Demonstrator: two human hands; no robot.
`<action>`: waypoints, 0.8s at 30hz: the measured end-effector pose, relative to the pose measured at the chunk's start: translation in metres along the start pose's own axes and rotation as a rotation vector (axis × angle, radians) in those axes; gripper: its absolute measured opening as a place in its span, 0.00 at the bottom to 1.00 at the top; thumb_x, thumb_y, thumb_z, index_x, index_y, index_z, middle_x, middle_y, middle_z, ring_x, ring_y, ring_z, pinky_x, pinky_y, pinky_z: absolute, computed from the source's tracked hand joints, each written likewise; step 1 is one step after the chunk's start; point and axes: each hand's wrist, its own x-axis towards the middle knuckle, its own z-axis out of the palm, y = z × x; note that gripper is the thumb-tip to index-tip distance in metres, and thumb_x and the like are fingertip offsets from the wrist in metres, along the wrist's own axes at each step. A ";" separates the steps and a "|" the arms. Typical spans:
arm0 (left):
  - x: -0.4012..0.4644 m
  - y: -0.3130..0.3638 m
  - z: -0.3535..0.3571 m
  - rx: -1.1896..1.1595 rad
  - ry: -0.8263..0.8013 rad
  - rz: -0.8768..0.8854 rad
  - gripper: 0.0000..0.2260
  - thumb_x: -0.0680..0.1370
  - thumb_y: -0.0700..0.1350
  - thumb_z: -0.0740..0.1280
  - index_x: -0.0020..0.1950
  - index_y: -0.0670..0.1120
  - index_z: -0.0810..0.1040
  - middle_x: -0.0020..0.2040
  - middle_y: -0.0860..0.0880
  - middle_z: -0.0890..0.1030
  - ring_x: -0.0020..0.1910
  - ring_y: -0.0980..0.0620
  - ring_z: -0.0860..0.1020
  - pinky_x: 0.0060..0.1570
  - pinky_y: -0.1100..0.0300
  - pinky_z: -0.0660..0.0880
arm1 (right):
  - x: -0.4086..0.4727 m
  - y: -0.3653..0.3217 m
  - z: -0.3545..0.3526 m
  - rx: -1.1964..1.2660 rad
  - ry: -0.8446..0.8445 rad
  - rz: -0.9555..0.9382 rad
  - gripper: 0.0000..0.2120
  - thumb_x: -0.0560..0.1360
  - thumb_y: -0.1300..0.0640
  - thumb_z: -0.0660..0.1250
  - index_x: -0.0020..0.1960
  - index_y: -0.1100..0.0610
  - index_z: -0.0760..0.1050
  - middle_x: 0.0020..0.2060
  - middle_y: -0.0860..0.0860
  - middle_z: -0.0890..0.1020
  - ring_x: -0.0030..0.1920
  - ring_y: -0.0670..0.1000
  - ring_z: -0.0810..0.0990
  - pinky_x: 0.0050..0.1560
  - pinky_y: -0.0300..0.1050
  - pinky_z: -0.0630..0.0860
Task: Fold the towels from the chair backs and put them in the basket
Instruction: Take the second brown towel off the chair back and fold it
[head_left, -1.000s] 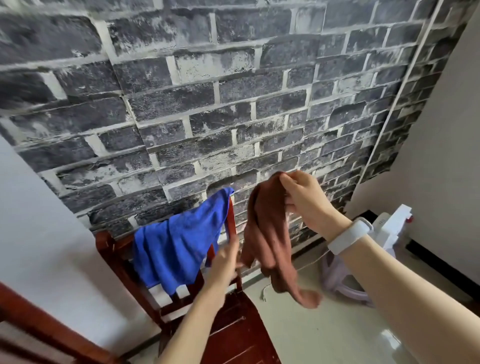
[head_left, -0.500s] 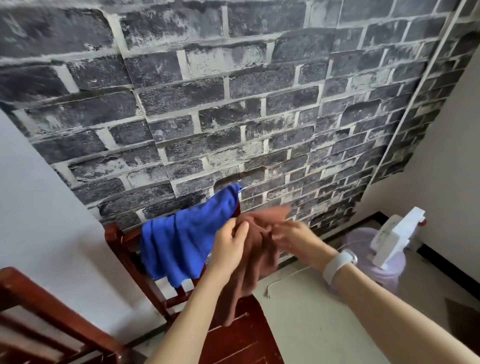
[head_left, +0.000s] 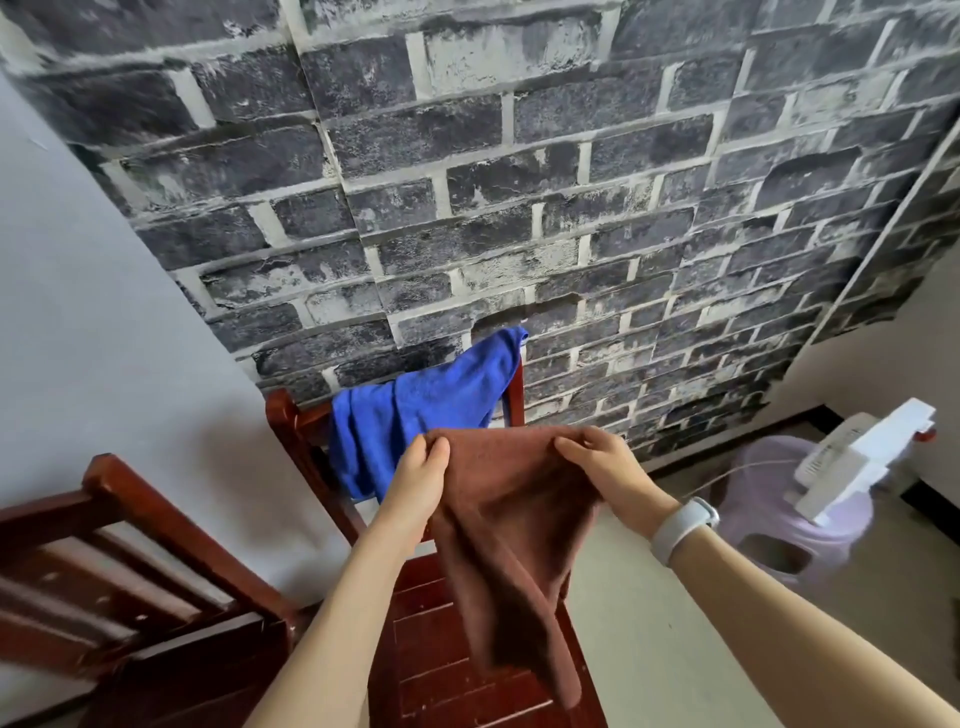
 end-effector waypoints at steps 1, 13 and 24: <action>0.000 -0.007 -0.006 0.132 0.031 -0.013 0.11 0.81 0.45 0.56 0.56 0.40 0.73 0.55 0.44 0.77 0.55 0.47 0.74 0.59 0.54 0.69 | 0.002 -0.006 -0.003 0.000 0.020 -0.040 0.05 0.74 0.61 0.65 0.48 0.62 0.77 0.42 0.59 0.79 0.44 0.52 0.75 0.48 0.47 0.72; -0.016 -0.042 -0.020 0.144 -0.075 -0.230 0.17 0.75 0.47 0.68 0.61 0.42 0.71 0.52 0.46 0.78 0.48 0.51 0.77 0.49 0.62 0.73 | 0.006 -0.082 0.020 -0.041 -0.199 -0.319 0.15 0.71 0.74 0.59 0.48 0.59 0.76 0.39 0.54 0.78 0.38 0.47 0.75 0.37 0.30 0.70; -0.023 -0.045 -0.044 0.567 -0.400 0.040 0.08 0.71 0.49 0.70 0.48 0.50 0.78 0.48 0.50 0.83 0.47 0.53 0.81 0.52 0.57 0.75 | 0.038 -0.059 -0.019 0.059 0.314 -0.176 0.26 0.66 0.73 0.48 0.40 0.49 0.79 0.37 0.51 0.78 0.33 0.46 0.72 0.25 0.28 0.68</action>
